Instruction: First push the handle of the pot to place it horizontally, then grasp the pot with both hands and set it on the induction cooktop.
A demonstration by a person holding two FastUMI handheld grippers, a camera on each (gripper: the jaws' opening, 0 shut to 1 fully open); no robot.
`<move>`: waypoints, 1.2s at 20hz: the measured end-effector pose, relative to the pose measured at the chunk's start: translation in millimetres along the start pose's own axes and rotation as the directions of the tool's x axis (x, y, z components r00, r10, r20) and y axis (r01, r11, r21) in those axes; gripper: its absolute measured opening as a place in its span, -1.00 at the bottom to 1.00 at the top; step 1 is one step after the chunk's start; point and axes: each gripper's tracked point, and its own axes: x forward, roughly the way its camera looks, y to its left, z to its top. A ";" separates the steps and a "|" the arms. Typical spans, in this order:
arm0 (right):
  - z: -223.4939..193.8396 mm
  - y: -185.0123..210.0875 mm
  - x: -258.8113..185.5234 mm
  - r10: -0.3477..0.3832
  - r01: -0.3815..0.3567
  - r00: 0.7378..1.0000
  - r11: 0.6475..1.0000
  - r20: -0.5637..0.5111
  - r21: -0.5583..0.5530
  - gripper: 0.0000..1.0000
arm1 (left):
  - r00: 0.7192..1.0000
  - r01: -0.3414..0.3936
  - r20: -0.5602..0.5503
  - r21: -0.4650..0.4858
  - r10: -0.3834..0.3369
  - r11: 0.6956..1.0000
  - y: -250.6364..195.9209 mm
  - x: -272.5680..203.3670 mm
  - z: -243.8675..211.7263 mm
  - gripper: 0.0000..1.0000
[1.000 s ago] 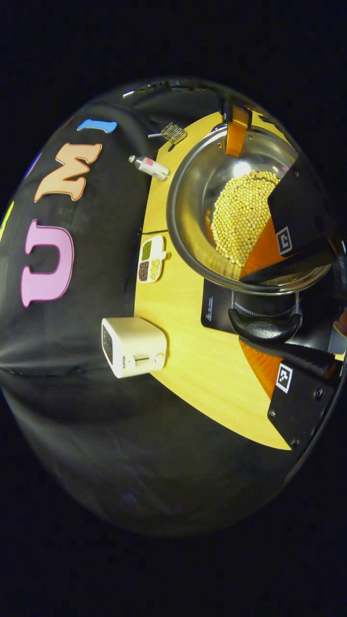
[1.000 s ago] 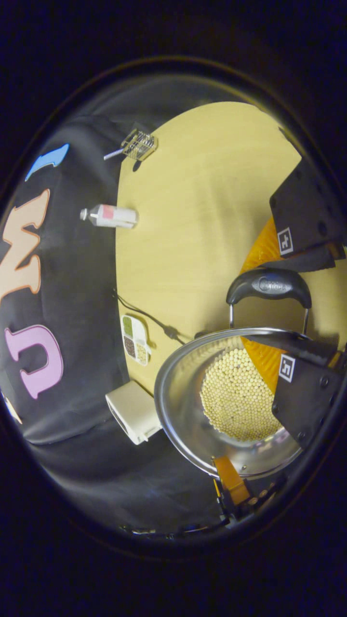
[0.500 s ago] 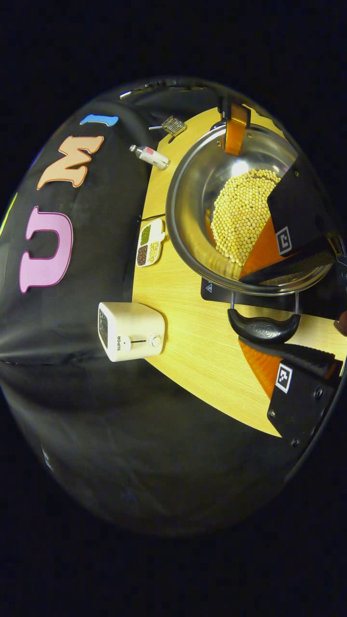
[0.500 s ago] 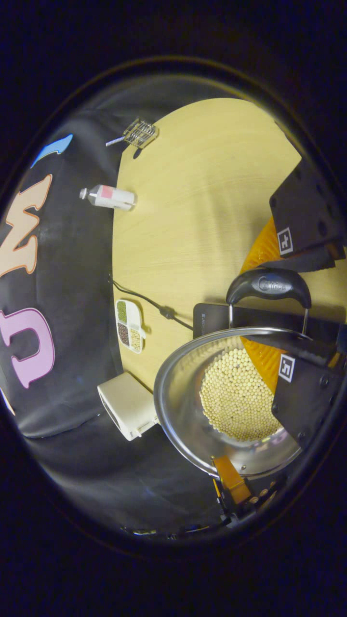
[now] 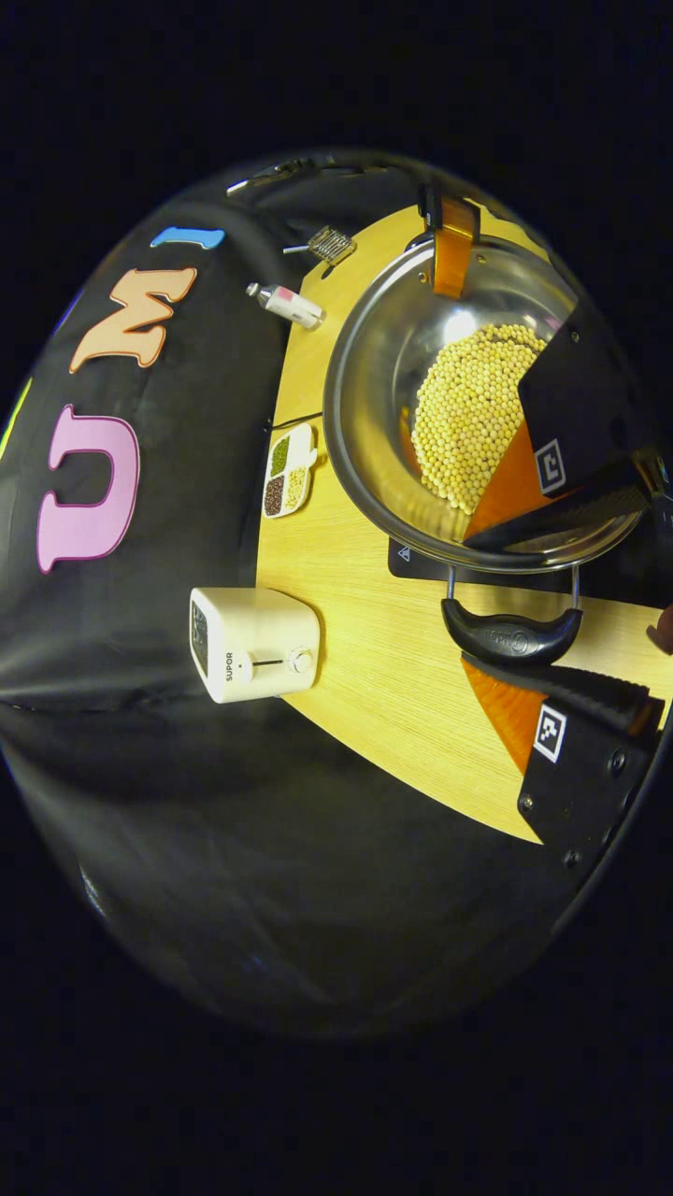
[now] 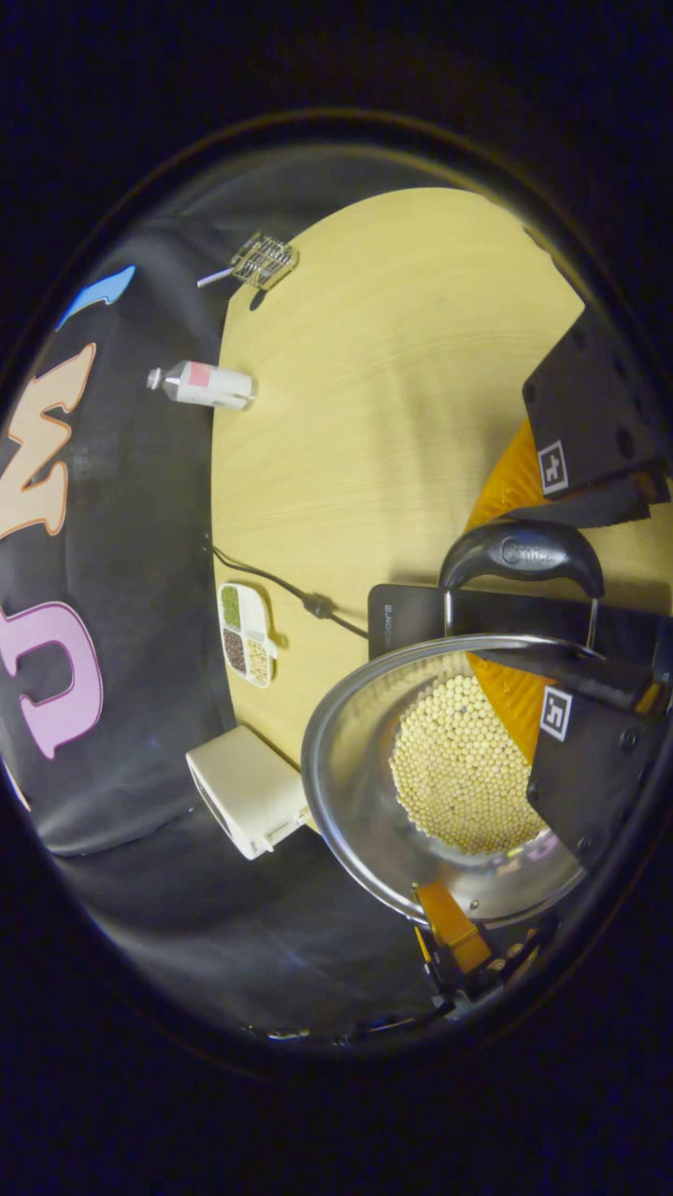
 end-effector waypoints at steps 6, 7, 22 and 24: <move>-3.2 -1.7 0.2 -0.001 0.001 1.000 1.000 -0.011 0.000 0.17 | 1.000 -0.006 0.012 0.008 0.006 1.000 -0.9 -0.3 -2.4 0.46; -2.7 -2.7 1.6 -0.004 0.004 1.000 1.000 -0.009 -0.006 0.18 | 1.000 -0.011 0.017 0.008 0.011 1.000 -0.7 -1.7 -2.8 0.48; 14.8 5.5 -5.2 0.032 -0.030 0.998 0.999 0.062 -0.021 0.90 | 0.995 -0.056 0.091 0.108 0.047 0.993 -8.8 -2.5 19.7 0.98; 16.1 5.6 -6.1 0.037 -0.037 0.997 0.999 0.061 -0.008 0.95 | 0.994 -0.059 0.095 0.108 0.049 0.992 -8.2 -3.9 19.3 0.98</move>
